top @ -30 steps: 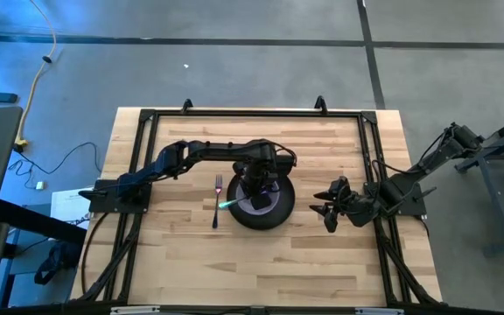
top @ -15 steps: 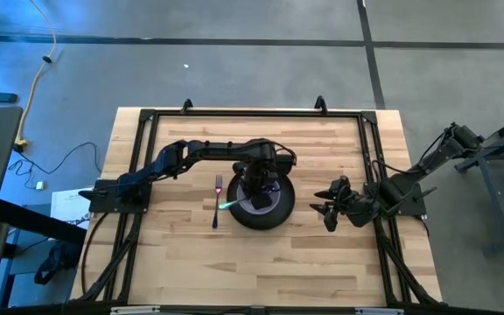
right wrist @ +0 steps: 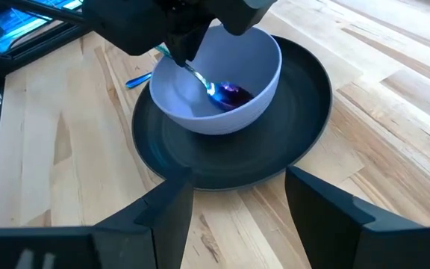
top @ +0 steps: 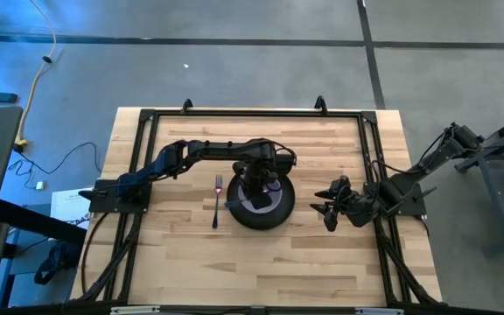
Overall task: Set table place
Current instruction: Put the blue spoon into the violet bowl, then return to Home Position
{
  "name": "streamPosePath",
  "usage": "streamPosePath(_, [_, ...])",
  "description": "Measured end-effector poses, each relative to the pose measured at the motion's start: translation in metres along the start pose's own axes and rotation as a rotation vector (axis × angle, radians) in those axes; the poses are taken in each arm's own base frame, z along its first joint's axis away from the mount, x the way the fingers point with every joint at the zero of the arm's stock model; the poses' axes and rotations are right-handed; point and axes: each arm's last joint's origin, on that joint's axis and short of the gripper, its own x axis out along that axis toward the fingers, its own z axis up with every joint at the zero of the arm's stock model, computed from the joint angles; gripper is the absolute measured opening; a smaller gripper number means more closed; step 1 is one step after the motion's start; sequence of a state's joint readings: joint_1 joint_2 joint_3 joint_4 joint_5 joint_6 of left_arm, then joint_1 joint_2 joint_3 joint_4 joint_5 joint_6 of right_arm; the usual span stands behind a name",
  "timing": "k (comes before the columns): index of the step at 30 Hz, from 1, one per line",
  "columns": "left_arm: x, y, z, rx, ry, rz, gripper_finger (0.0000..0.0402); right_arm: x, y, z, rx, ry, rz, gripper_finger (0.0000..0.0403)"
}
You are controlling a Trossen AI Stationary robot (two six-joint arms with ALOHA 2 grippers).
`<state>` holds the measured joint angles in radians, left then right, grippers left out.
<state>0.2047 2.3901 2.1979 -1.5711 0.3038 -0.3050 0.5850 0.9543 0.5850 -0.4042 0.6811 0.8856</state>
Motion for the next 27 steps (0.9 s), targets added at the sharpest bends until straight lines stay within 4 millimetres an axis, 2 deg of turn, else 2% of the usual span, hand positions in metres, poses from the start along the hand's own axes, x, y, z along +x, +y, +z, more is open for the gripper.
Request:
streamPosePath(8, [-0.001, 0.0, 0.0, 0.008, -0.002, 0.001, 0.006, 0.0, 0.0, 0.0, -0.002, 0.002, -0.002, 0.0204])
streamPosePath(17, [-0.038, -0.009, 0.0, 0.062, -0.155, -0.023, 0.006, 0.0, 0.0, 0.0, -0.002, 0.002, -0.002, 0.0204])
streamPosePath(27, [-0.043, -0.008, -0.003, 0.052, -0.165, -0.028, 0.006, 0.0, 0.0, 0.0, 0.003, 0.002, -0.002, 0.0204])
